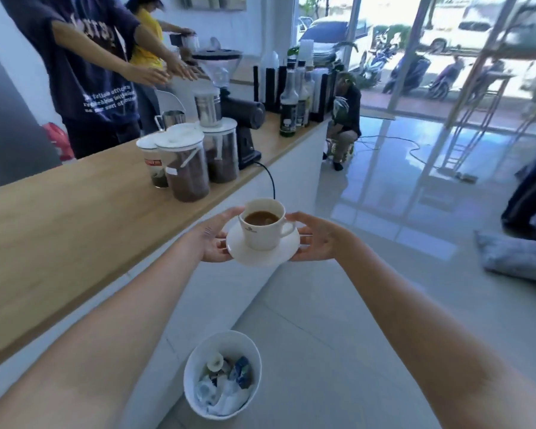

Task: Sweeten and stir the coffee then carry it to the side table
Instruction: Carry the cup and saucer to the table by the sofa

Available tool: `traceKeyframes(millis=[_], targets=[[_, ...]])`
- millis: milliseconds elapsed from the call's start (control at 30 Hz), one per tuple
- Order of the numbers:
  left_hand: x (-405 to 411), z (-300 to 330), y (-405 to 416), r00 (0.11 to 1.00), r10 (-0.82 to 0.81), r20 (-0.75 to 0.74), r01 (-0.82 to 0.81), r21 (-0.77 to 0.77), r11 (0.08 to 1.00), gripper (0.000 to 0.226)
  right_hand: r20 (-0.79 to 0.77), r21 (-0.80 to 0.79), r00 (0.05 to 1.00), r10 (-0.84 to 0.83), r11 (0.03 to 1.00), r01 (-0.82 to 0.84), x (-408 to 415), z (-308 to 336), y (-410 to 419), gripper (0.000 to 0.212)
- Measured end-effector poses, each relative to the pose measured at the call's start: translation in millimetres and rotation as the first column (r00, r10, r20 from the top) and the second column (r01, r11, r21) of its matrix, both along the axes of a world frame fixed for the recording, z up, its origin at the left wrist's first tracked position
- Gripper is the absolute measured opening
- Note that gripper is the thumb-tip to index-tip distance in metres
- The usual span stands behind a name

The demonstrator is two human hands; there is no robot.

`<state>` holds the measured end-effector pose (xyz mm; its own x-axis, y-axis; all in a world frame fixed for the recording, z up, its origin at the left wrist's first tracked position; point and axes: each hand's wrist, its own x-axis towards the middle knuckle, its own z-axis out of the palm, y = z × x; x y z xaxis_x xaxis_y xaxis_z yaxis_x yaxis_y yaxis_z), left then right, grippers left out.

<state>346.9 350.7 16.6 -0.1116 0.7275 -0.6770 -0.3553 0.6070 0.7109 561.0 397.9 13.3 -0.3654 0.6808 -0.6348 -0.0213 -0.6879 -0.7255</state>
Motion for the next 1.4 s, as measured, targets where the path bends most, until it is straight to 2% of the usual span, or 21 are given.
traceKeyframes(millis=[167, 467, 667, 900, 1067, 1267, 1400], targets=[[102.7, -6.5, 32.7, 0.986, -0.166, 0.007, 0.166, 0.011, 0.986, 0.089, 0.007, 0.006, 0.991, -0.137, 0.991, 0.137, 112.0, 0.4, -3.7, 0.062], [286.9, -14.8, 78.4, 0.897, -0.442, -0.024, 0.442, -0.001, 0.897, 0.075, 0.031, 0.014, 0.908, -0.418, 0.908, 0.418, 285.3, -9.1, -24.7, 0.058], [398.0, -23.1, 104.8, 0.776, -0.63, -0.042, 0.63, -0.01, 0.776, 0.084, 0.053, -0.004, 0.798, -0.601, 0.799, 0.602, 380.4, -16.9, -41.0, 0.066], [538.4, -26.8, 139.8, 0.597, -0.801, -0.046, 0.801, -0.013, 0.598, 0.081, 0.066, -0.007, 0.631, -0.773, 0.632, 0.775, 491.8, -18.7, -49.9, 0.068], [621.2, -25.3, 156.4, 0.482, -0.875, -0.054, 0.876, -0.009, 0.483, 0.085, 0.044, -0.008, 0.531, -0.847, 0.531, 0.847, 556.6, -17.7, -54.7, 0.069], [708.1, -24.8, 162.6, 0.374, -0.924, -0.082, 0.927, -0.004, 0.376, 0.08, 0.03, -0.005, 0.41, -0.911, 0.41, 0.912, 619.3, -19.0, -66.4, 0.065], [776.9, -30.2, 161.7, 0.273, -0.958, -0.09, 0.961, -0.019, 0.275, 0.079, 0.01, -0.02, 0.305, -0.952, 0.305, 0.952, 669.4, -27.4, -77.8, 0.056]])
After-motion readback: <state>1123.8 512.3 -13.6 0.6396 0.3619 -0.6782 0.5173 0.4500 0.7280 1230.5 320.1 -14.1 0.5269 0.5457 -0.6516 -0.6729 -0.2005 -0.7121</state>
